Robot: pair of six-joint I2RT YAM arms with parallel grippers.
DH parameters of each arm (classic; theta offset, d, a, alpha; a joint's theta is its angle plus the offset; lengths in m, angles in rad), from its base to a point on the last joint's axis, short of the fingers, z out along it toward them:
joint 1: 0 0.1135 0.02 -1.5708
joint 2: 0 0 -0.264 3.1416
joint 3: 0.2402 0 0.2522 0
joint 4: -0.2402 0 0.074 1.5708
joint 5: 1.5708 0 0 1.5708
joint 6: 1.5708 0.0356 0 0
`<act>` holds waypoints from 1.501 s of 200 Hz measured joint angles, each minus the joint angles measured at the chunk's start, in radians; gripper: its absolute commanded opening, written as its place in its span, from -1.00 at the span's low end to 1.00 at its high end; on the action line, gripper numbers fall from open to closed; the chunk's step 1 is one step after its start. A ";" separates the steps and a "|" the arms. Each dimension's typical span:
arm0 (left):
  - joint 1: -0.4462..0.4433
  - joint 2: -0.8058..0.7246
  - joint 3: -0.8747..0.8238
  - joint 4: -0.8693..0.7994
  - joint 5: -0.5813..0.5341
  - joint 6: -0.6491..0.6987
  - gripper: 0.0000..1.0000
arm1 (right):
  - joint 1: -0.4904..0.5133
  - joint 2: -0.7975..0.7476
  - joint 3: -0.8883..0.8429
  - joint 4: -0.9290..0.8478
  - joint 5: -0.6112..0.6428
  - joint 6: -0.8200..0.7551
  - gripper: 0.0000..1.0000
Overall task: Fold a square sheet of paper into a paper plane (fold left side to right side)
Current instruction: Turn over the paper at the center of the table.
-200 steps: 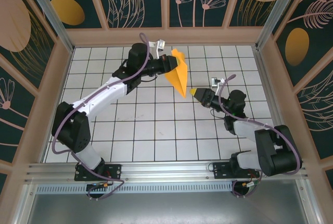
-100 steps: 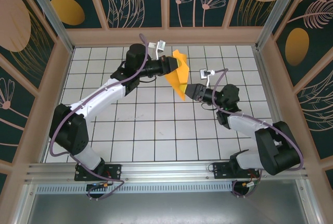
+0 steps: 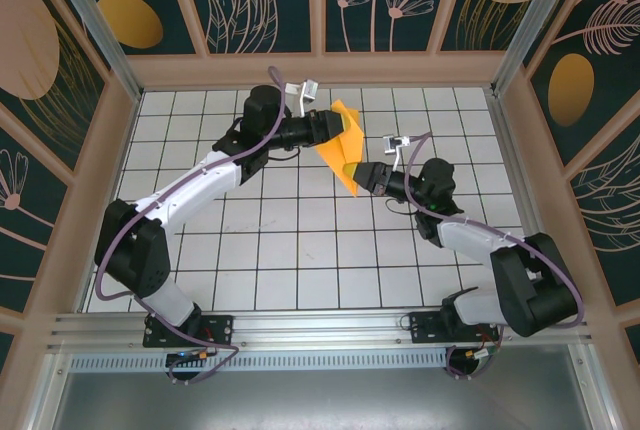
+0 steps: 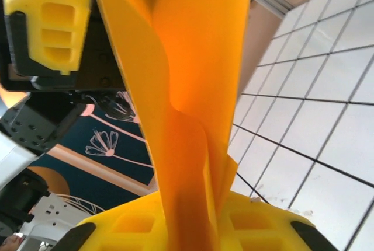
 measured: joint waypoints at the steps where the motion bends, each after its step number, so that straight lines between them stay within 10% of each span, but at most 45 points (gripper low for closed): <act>1: 0.000 0.000 0.000 -0.001 -0.001 0.001 -0.21 | 0.000 -0.002 0.000 -0.006 0.002 -0.005 -0.67; 68: 0.053 -0.159 -0.084 -0.141 -0.179 0.109 -0.09 | 0.007 -0.124 0.057 -0.499 0.164 -0.273 -0.75; 135: 0.062 -0.482 -0.293 -0.212 -0.539 0.196 0.02 | 0.290 -0.110 0.335 -1.188 0.798 -0.537 -0.74; 194: 0.062 -0.552 -0.385 -0.308 -0.816 0.192 0.02 | 0.545 0.331 0.694 -1.677 1.346 -0.498 -0.73; 300: 0.062 -0.635 -0.385 -0.404 -0.954 0.190 0.03 | 0.727 0.857 0.995 -2.107 1.624 -0.374 -0.42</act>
